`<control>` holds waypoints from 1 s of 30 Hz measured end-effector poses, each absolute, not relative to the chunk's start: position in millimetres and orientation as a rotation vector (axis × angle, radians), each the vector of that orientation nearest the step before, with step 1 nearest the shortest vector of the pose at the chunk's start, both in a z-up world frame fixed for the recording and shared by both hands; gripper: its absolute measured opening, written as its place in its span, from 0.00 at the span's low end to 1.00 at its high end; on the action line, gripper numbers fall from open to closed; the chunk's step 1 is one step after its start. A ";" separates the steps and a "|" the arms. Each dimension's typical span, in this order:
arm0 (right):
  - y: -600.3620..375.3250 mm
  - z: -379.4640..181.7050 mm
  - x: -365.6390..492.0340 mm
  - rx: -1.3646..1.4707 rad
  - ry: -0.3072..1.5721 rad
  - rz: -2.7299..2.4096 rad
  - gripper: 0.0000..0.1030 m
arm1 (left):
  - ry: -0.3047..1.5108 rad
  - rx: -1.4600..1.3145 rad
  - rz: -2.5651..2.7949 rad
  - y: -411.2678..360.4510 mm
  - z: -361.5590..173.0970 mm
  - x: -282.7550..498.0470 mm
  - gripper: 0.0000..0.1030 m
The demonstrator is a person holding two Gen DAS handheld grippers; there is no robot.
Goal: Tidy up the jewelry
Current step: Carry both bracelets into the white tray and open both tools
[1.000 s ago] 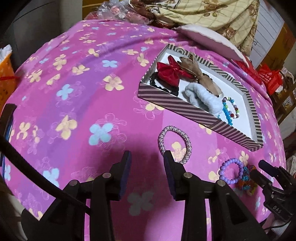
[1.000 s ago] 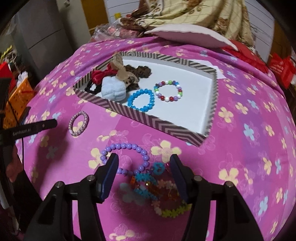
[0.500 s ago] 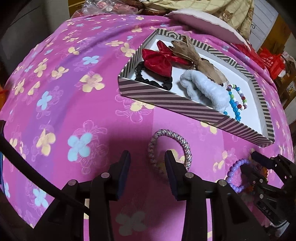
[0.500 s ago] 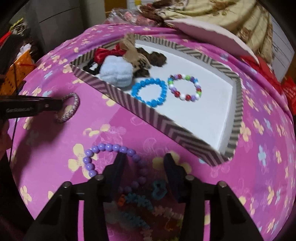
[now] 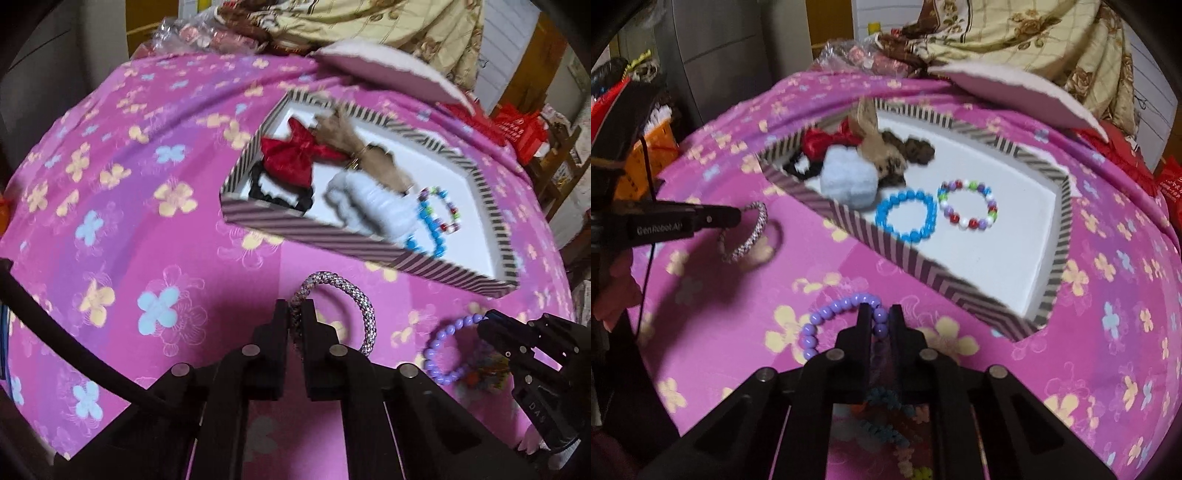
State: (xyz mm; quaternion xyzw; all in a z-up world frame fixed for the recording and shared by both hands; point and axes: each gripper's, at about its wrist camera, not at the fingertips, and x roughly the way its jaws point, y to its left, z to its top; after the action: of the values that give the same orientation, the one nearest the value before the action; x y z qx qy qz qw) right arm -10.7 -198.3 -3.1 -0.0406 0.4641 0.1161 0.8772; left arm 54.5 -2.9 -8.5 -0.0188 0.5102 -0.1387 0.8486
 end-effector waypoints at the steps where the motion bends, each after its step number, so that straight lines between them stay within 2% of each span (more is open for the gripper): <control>1: -198.1 3.3 -12.0 -0.087 0.957 0.243 0.09 | 1.066 -0.040 -0.298 -3.5 -3.4 53.6 0.18; 15: -220.4 71.2 -1.7 -0.099 0.851 0.194 0.09 | 0.972 -0.013 -0.309 -22.6 46.4 53.5 0.18; 30: -247.7 62.1 29.0 -0.058 0.879 0.147 0.09 | 0.934 0.077 -0.310 -65.8 56.7 78.4 0.18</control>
State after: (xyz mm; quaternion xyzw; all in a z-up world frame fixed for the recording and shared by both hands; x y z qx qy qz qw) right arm 29.0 -247.7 62.1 -0.0280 0.4249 0.0712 0.9020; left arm 78.4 -65.8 56.7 0.0369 0.4483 -0.1487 0.8807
